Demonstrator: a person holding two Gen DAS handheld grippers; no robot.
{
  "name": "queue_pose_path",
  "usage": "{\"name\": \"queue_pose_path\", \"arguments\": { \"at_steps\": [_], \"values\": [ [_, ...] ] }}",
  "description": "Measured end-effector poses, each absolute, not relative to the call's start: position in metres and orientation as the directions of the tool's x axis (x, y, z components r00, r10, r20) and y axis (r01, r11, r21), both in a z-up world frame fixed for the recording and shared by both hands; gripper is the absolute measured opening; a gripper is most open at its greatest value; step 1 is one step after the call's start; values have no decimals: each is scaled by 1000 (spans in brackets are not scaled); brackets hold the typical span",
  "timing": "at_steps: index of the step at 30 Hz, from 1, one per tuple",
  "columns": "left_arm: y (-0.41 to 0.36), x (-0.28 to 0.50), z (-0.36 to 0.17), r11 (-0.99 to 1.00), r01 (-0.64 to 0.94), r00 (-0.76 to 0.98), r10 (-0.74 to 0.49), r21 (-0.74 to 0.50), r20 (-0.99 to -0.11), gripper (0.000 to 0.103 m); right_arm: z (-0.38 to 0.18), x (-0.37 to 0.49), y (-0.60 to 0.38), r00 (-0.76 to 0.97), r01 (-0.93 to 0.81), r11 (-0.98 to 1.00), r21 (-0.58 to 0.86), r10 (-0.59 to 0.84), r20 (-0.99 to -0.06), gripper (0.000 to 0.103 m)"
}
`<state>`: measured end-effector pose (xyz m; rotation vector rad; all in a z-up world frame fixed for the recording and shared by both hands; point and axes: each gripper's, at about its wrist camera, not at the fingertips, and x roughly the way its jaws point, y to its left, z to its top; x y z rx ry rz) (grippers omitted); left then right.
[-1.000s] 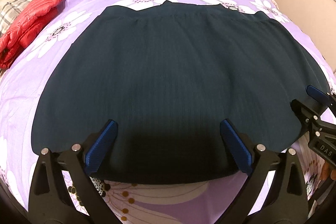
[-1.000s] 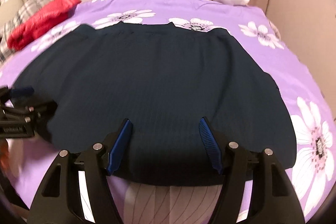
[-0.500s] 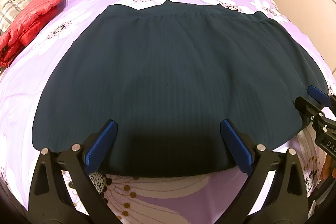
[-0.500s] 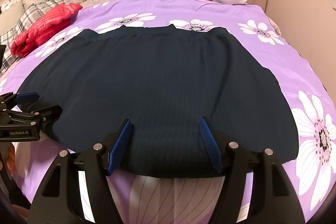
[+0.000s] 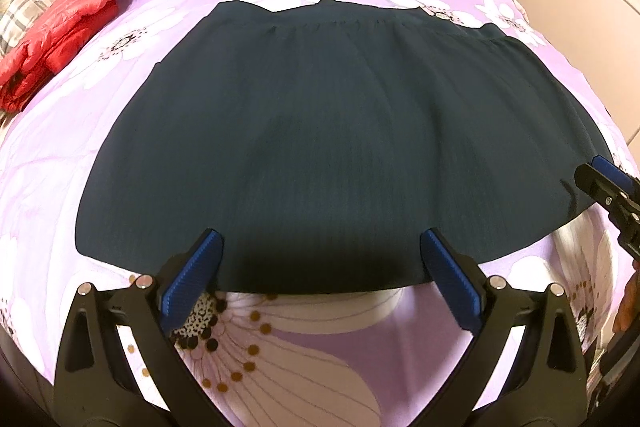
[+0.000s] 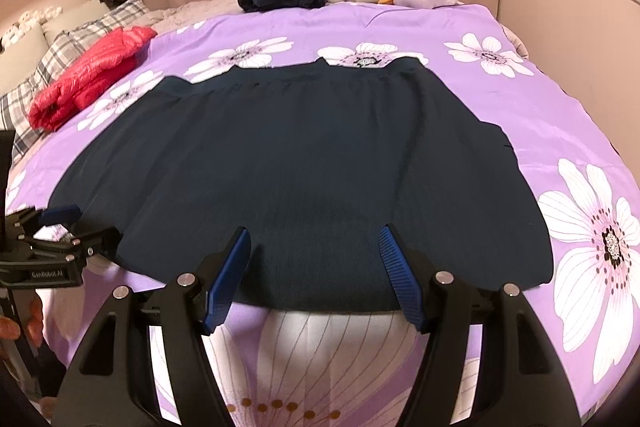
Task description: Fold large clothes
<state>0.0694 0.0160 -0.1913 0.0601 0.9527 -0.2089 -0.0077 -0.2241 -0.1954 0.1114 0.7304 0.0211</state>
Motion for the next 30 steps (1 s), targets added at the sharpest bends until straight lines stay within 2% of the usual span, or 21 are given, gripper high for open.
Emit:
{"name": "queue_pose_path", "arguments": {
  "at_steps": [11,14,16,30],
  "values": [
    [-13,99,-174,974,226,612,-161,-24,-774,101,-180,17,-213,788,-1,999,51,32,-614,68],
    [-18,109,-191,974,225,561,-134,-5,-817,101,-192,29,-216,748,11,999,50,25,-663,68],
    [-16,105,-197,973,230,574,-140,-5,-807,101,-207,33,-221,702,22,996,85,46,-711,68],
    [-2,83,-201,972,234,585,-150,-11,-797,101,-217,18,-218,726,3,997,81,54,-686,69]
  ]
}}
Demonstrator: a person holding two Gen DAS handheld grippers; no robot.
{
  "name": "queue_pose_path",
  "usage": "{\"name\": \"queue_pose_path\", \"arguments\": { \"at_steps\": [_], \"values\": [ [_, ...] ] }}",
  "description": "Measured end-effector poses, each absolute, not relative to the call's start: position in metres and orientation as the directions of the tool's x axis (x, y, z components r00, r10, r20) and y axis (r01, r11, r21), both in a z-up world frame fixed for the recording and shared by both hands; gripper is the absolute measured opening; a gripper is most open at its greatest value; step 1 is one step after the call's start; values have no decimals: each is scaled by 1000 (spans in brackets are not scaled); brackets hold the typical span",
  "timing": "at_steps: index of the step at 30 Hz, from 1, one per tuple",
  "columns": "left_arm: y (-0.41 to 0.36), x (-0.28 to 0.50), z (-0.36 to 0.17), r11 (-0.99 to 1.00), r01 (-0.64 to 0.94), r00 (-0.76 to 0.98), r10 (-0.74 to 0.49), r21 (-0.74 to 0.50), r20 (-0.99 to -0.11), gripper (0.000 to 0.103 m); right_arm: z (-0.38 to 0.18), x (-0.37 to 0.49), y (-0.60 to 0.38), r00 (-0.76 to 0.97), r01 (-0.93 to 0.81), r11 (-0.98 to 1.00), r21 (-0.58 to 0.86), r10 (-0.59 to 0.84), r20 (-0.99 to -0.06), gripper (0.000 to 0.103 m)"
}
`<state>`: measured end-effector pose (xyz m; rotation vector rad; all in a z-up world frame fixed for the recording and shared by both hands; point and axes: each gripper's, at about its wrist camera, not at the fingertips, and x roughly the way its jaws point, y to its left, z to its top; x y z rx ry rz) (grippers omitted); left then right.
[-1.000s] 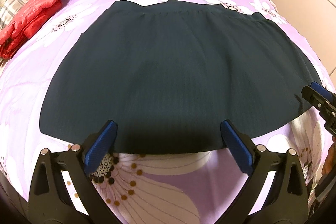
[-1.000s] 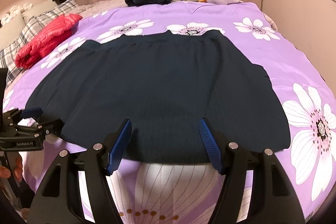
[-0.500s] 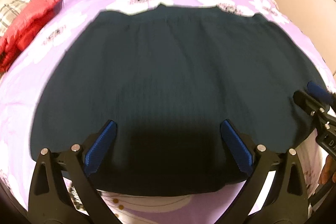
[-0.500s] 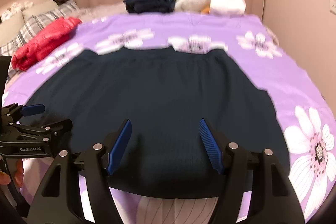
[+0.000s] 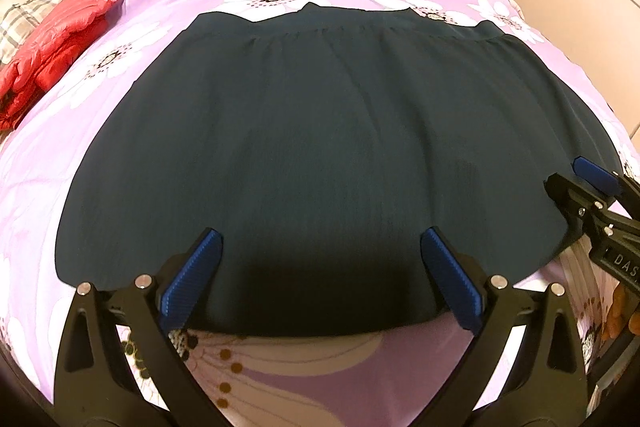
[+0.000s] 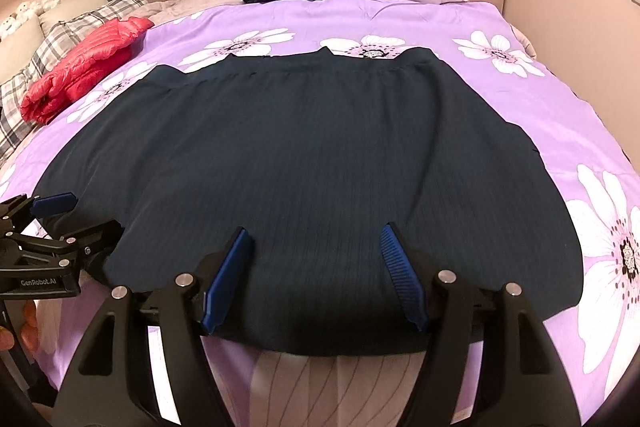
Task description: Fold large clothes
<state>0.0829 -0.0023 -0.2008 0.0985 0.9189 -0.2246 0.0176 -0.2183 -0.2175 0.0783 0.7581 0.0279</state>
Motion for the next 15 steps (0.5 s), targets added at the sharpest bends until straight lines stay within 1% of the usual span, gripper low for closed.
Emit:
{"name": "queue_pose_path", "arguments": {
  "at_steps": [15],
  "values": [
    [13,65,-200,976,214,576,-150,-28,-804,101,-209,-5,-222,719,14,993,121,74,-691,69]
  ]
}}
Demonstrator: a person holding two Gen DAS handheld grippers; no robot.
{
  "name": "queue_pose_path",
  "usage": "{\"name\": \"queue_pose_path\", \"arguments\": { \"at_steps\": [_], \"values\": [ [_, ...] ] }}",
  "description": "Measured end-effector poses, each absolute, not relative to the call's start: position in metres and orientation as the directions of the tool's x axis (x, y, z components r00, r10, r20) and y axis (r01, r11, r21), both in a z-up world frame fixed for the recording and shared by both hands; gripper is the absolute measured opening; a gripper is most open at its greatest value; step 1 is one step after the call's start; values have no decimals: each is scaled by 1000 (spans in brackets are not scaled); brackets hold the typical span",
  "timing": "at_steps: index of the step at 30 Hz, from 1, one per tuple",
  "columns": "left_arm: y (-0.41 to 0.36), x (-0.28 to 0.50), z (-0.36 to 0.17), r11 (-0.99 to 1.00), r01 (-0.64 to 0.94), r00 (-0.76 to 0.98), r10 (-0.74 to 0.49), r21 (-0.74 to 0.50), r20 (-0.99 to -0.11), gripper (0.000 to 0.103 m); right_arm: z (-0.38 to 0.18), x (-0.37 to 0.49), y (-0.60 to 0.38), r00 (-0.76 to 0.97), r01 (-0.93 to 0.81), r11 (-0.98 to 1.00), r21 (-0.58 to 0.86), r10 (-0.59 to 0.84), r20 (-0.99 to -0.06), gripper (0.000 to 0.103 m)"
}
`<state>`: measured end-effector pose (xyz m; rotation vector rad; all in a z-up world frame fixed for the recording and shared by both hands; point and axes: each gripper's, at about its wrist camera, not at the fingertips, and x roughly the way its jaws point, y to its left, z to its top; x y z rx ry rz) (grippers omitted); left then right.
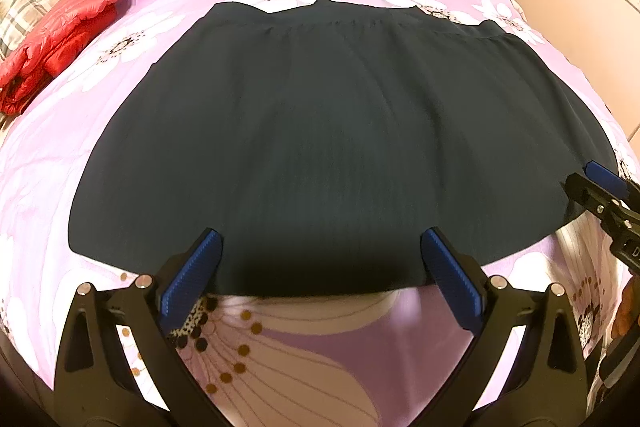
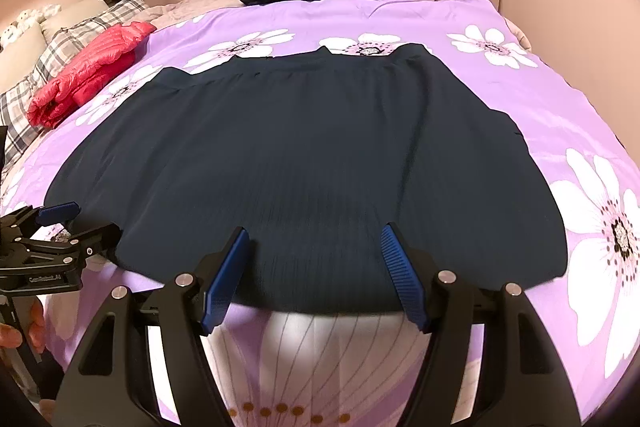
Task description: Fold large clothes
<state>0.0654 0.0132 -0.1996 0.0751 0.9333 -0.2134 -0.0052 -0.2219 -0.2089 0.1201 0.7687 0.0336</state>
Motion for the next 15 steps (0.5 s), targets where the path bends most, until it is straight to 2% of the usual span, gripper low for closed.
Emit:
{"name": "queue_pose_path", "arguments": {
  "at_steps": [7,11,15],
  "values": [
    [28,58,-192,984,178,593,-123,-19,-795,101,-200,-20,-233,719,39,985,171,91,-689,69],
    [45,68,-187,992,125,608,-87,-13,-789,101,-194,-20,-239,742,57,988,141,52,-668,69],
    [67,80,-195,992,71,561,-123,-101,-818,101,-204,-10,-253,713,84,978,189,74,-697,69]
  ]
}}
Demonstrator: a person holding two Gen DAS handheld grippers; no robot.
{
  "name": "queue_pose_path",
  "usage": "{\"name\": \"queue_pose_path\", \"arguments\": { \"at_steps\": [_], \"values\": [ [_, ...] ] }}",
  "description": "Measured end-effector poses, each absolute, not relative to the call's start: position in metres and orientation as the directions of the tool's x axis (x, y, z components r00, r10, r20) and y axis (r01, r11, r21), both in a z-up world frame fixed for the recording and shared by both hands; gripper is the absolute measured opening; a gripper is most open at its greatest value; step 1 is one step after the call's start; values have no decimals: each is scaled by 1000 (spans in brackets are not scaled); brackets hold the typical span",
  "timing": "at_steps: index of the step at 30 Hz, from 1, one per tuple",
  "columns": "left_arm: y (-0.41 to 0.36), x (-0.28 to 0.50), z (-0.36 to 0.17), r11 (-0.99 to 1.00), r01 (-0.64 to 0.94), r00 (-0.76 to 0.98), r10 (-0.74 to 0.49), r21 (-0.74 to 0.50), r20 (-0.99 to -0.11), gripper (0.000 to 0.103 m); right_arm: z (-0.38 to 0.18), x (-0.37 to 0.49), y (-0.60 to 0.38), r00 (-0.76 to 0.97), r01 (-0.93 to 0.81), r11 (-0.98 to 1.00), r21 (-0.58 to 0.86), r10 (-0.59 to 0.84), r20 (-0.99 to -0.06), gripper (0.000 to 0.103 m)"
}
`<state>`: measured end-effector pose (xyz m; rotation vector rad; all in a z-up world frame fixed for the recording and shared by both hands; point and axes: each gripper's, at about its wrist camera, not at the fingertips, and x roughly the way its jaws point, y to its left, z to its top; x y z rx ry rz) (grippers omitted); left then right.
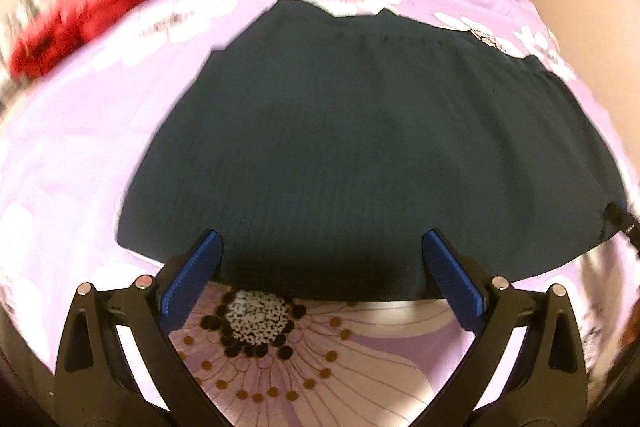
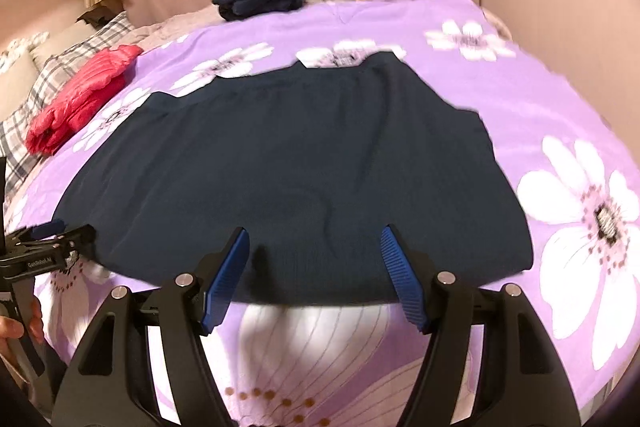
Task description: Fold large clothes
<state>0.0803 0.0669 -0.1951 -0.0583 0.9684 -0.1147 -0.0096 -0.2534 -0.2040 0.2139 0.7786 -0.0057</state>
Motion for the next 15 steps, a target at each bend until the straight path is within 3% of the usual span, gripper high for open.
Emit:
{"name": "queue_pose_path", "arguments": {
  "at_steps": [7,15],
  "values": [
    [73,74,-198,995,51,552,-102,-89,-828,101,-207,-15,-270,698,102,975,199,72,-712,69],
    [72,53,-179,998,60,559,-57,-28,-827,101,-200,-34,-302,664,257,960,107,-95,-742,69]
  ]
}}
